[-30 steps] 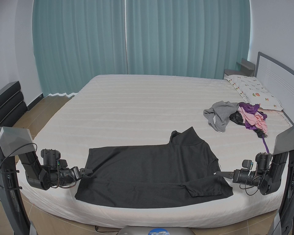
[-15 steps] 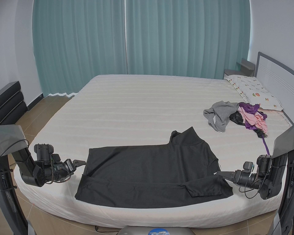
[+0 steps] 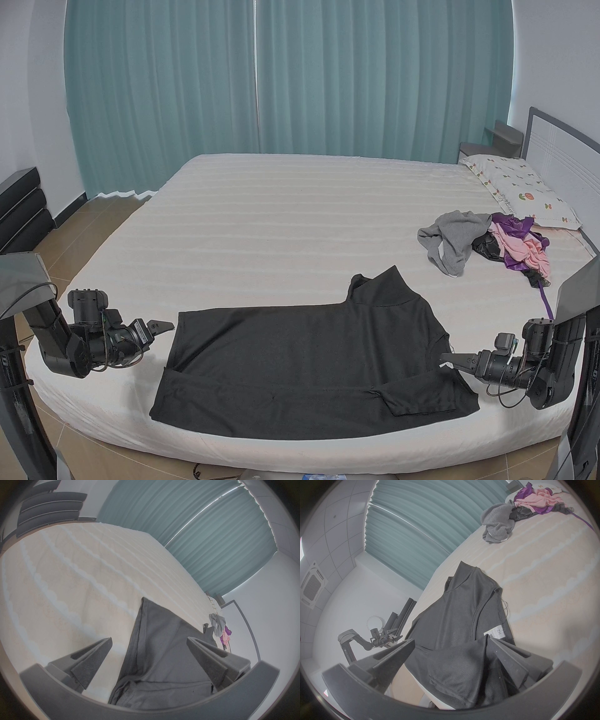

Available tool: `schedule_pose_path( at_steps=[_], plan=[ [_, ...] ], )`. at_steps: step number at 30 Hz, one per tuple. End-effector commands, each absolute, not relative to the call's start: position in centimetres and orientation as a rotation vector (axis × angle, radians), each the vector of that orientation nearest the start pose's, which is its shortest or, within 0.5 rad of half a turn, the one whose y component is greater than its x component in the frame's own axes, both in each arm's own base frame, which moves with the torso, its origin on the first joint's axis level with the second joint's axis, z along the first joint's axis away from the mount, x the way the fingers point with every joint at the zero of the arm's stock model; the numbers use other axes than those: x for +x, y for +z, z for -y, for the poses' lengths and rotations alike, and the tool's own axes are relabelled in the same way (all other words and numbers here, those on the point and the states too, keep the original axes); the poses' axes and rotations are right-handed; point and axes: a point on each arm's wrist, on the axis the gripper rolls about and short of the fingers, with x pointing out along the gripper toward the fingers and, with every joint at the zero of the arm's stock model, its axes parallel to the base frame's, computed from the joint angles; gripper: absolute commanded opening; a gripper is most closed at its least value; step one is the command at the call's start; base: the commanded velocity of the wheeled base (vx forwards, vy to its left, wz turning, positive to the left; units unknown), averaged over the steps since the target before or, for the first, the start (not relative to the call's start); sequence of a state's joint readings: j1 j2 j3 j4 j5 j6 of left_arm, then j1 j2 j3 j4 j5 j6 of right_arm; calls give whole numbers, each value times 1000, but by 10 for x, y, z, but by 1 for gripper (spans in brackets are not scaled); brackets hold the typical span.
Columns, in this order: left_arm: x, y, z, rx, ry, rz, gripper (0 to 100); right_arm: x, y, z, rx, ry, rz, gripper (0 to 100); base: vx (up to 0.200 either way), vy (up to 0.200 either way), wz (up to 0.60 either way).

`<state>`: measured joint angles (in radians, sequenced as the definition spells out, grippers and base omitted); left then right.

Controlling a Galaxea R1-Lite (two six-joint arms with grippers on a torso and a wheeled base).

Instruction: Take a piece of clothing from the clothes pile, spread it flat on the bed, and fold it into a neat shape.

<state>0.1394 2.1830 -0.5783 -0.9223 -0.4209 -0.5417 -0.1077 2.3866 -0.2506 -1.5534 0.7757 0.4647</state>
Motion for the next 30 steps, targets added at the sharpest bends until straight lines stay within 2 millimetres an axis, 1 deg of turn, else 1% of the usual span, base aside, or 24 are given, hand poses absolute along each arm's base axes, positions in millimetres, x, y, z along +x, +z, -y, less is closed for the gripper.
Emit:
schedule_pose_path(
  at_steps=[1, 4, 5, 7, 8, 13, 14, 16, 18, 19, 21, 24, 28, 30],
  plan=[
    [329, 11, -37, -737, -81, -688, 100, 270, -34, 13, 684, 521, -670, 100, 0, 0, 0],
    [339, 18, -38, -769, -79, -657, 100, 271, -34, 13, 681, 515, -667, 100, 0, 0, 0],
    [347, 20, -38, -788, -82, -639, 100, 272, -34, 13, 675, 502, -662, 100, 0, 0, 0],
    [356, 17, -37, -795, -82, -645, 100, 274, -34, 8, 666, 476, -660, 100, 0, 0, 0],
    [358, 16, -38, -795, -81, -647, 100, 274, -34, 8, 665, 470, -659, 100, 0, 0, 0],
    [396, 11, -37, -796, -84, -675, 100, 281, -23, -4, 701, 404, -631, 100, 0, 0, 0],
    [399, 12, -38, -795, -82, -676, 100, 281, -23, -4, 703, 397, -631, 100, 0, 0, 0],
    [418, 11, -39, -796, -82, -691, 100, 283, -24, -9, 710, 363, -627, 100, 0, 0, 0],
    [421, 8, -38, -796, -82, -698, 100, 283, -24, -10, 711, 361, -627, 100, 0, 0, 0],
    [431, 3, -33, -793, -90, -708, 100, 283, -24, -10, 713, 360, -629, 100, 0, 0, 0],
    [437, -4, -31, -789, -87, -711, 100, 283, -24, -10, 714, 358, -629, 100, 0, 0, 0],
    [445, -12, -23, -766, -78, -709, 100, 284, -24, -9, 714, 358, -626, 100, 0, 0, 0],
    [445, -16, -15, -754, -72, -727, 100, 284, -25, -9, 714, 358, -626, 100, 0, 0, 0],
    [444, -18, -14, -737, -72, -732, 100, 284, -25, -10, 714, 359, -628, 100, 0, 0, 0]
  ],
)
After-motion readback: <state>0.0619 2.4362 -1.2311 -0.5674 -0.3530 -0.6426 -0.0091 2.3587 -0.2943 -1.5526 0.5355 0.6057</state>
